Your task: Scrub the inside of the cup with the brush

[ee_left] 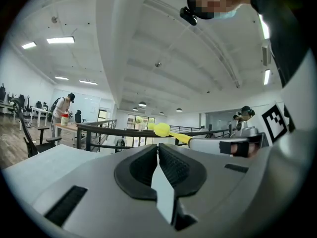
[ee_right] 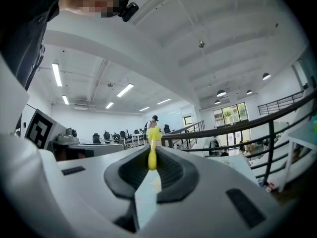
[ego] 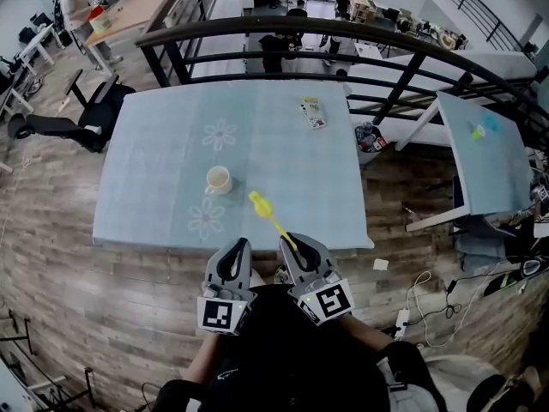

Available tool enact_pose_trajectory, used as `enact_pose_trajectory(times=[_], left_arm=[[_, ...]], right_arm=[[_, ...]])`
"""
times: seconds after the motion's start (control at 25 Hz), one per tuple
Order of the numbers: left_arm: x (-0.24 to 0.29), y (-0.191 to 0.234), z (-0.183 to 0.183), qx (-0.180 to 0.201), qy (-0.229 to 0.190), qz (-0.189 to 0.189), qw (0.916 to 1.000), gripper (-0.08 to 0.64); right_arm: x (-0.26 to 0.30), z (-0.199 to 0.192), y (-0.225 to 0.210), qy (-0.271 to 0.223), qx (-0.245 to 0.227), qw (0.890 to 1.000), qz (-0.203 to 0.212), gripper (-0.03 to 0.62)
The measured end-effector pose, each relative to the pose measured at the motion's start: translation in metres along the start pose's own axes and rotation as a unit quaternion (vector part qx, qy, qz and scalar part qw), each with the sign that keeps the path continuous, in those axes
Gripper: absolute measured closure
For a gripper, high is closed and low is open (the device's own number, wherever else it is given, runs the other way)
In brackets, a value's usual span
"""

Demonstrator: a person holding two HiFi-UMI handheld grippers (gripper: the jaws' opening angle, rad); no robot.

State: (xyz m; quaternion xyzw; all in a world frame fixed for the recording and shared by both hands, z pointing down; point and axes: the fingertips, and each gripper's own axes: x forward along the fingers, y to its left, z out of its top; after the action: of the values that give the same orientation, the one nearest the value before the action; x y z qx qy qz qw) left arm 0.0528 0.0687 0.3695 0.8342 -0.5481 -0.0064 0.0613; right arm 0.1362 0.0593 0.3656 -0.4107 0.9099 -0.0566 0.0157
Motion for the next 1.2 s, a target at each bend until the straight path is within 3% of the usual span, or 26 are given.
enact_pose_trajectory(times=[0.6,1.2], left_arm=[[0.005,-0.012,-0.004,0.007,0.007,-0.008,0.9999,0.537],[-0.004,0.000,-0.013,0.005,0.021,0.028,0.9994,0.537]], right_arm=[[-0.009,-0.014,0.001,0.017,0.008,1.000,-0.001,0.554],[-0.003,-0.026,0.001,0.032,0.024,0.999,0.003,0.554]])
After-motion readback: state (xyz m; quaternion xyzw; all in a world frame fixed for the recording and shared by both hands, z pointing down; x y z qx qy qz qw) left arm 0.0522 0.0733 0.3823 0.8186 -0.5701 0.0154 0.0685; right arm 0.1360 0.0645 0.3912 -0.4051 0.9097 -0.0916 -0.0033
